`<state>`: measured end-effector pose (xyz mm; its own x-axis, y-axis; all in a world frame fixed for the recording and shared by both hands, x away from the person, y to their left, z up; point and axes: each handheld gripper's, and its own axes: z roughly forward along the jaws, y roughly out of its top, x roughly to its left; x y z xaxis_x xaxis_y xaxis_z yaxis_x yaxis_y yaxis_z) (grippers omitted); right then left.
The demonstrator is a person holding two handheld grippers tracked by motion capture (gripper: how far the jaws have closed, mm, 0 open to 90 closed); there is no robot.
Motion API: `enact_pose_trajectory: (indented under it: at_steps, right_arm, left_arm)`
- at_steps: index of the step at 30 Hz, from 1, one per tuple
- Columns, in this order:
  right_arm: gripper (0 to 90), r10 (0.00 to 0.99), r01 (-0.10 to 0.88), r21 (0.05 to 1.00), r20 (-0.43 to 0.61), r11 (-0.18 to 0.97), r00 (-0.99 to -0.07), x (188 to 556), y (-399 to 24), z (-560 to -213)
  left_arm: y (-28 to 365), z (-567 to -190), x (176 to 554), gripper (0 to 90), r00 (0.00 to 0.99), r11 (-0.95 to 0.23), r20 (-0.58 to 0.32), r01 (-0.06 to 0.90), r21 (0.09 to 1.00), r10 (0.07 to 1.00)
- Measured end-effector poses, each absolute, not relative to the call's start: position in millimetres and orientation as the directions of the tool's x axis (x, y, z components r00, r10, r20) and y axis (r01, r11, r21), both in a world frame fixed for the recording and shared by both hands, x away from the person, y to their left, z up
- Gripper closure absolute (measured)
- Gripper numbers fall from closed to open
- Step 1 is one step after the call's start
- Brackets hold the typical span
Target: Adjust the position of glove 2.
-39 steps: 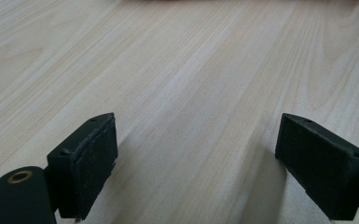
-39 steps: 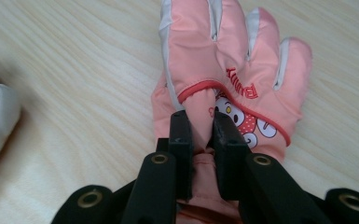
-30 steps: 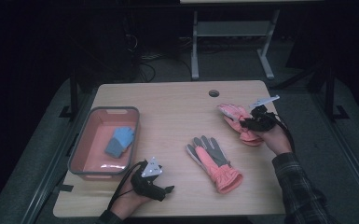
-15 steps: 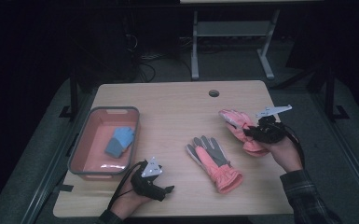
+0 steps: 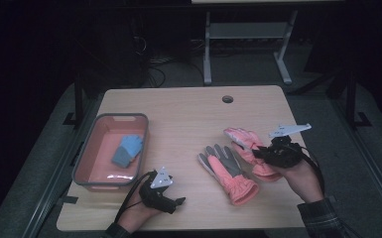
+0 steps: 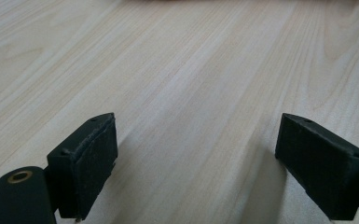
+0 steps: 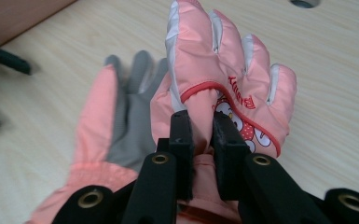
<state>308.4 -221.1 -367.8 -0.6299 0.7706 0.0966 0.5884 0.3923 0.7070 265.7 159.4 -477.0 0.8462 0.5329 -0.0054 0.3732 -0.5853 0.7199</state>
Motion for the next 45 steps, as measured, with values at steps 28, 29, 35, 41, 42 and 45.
enact_pose_trajectory:
  at_steps: [28, 29, 35, 41, 42, 45]
  right_arm:
    - [80.4, 0.693, 0.577, 0.654, 0.11, 0.489, -0.712, 301, -156, -391]
    - [80.3, 0.691, 0.577, 0.651, 0.11, 0.493, -0.714, 301, -155, -392]
    - [74.8, 0.676, 0.577, 0.623, 0.103, 0.528, -0.729, 301, -146, -399]
    - [49.8, 0.667, 0.545, 0.67, 0.1, 0.503, -0.738, 301, -155, -389]
    - [47.4, 0.666, 0.542, 0.677, 0.102, 0.498, -0.739, 301, -156, -388]
    - [43.5, 0.66, 0.522, 0.703, 0.099, 0.484, -0.745, 300, -161, -382]
  left_arm:
    - [160, -477, 266, 12.3, 0.847, -0.588, -0.004, 0.372, 0.718, 0.532]
    - [160, -477, 266, 12.2, 0.847, -0.588, -0.003, 0.372, 0.718, 0.532]
    - [159, -477, 266, 12.3, 0.845, -0.584, -0.005, 0.374, 0.72, 0.534]
    - [159, -477, 266, 12.3, 0.845, -0.583, -0.007, 0.375, 0.721, 0.535]
    - [159, -477, 266, 12.3, 0.845, -0.586, -0.006, 0.375, 0.719, 0.534]
    - [158, -474, 267, 13.9, 0.842, -0.595, -0.007, 0.386, 0.705, 0.539]
